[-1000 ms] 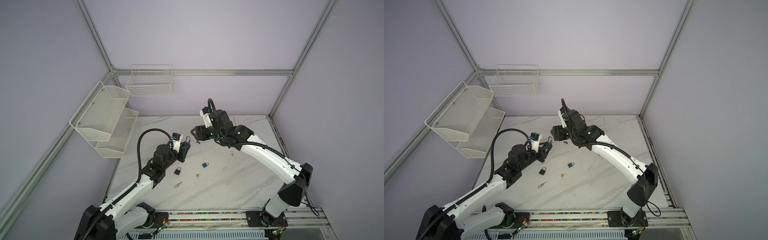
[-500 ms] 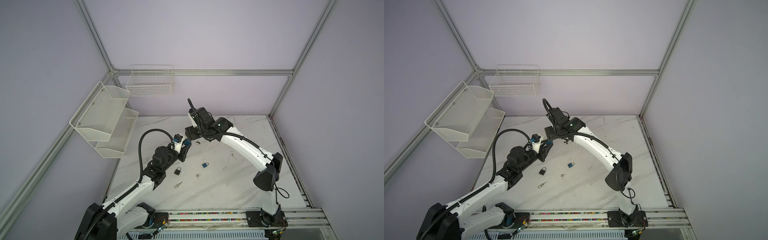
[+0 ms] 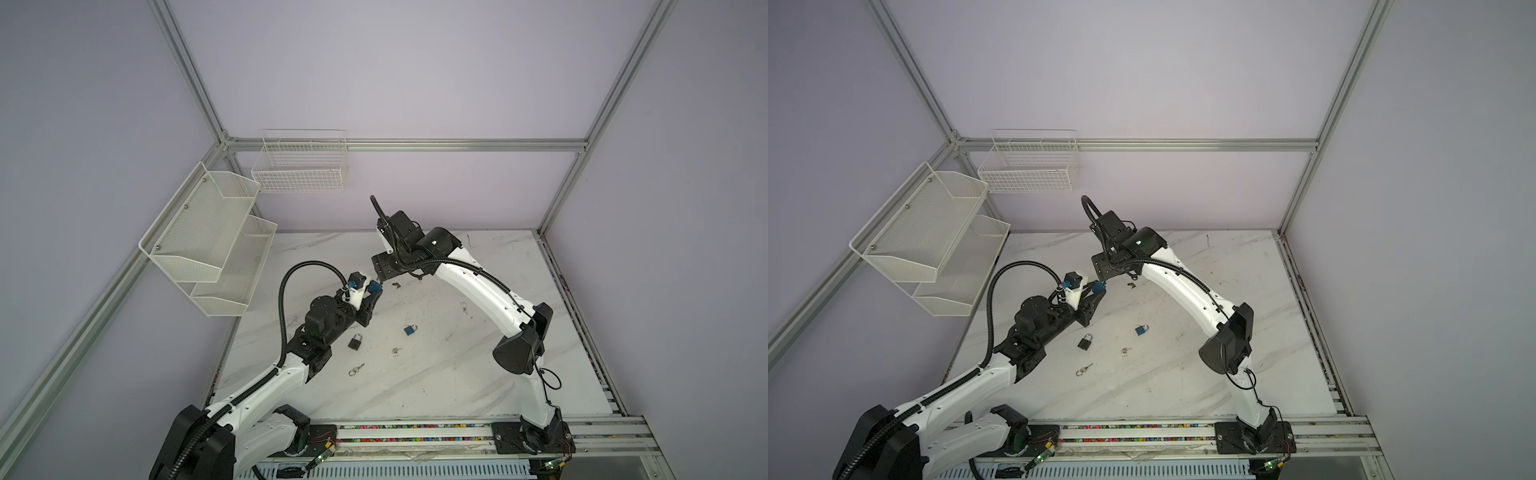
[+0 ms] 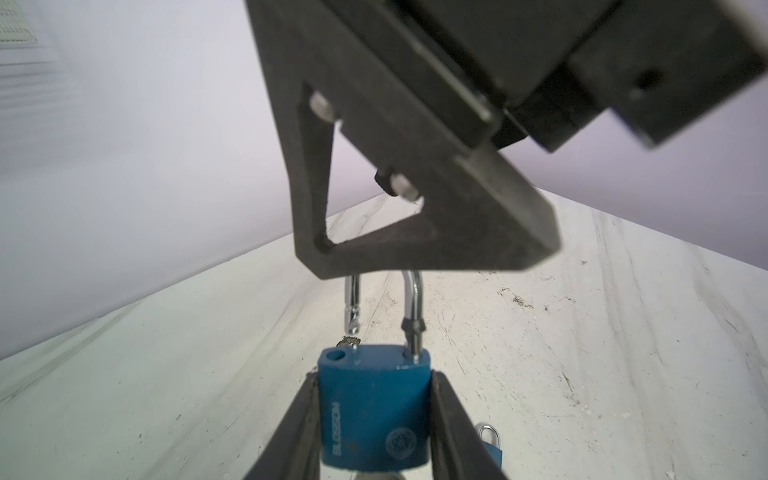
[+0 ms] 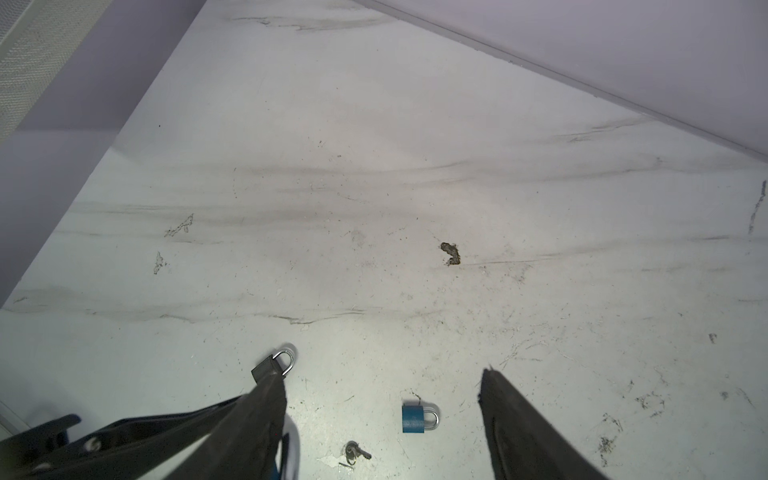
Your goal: Unlock with the key
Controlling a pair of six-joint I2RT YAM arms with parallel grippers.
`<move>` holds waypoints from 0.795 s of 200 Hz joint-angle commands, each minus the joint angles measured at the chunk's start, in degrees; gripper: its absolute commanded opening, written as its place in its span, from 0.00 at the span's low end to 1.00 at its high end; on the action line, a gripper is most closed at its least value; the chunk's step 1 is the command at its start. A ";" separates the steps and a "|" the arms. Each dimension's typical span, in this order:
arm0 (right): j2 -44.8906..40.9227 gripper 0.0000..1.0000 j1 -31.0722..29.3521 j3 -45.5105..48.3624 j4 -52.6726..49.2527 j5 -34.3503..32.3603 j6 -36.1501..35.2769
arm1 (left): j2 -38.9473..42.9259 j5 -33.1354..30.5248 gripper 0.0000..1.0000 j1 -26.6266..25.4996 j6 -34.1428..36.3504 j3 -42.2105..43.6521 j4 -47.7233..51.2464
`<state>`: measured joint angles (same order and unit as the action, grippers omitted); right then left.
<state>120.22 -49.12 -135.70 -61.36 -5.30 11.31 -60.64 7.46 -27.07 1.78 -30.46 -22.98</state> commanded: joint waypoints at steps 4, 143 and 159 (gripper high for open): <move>0.36 0.77 0.10 -2.81 -3.63 0.89 -1.53 | 1.14 0.09 0.00 -0.09 1.50 1.43 -6.06; -4.10 0.77 4.12 7.44 -3.77 7.24 -4.35 | 1.34 -1.22 0.00 -0.09 3.15 3.44 -12.03; -6.19 0.77 4.30 10.25 -1.88 8.85 -4.24 | 0.93 -1.31 0.00 -0.09 2.54 3.28 -12.67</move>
<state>118.69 -44.29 -128.51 -64.29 -0.64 9.04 -60.62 6.90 -27.40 3.97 -28.18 -27.33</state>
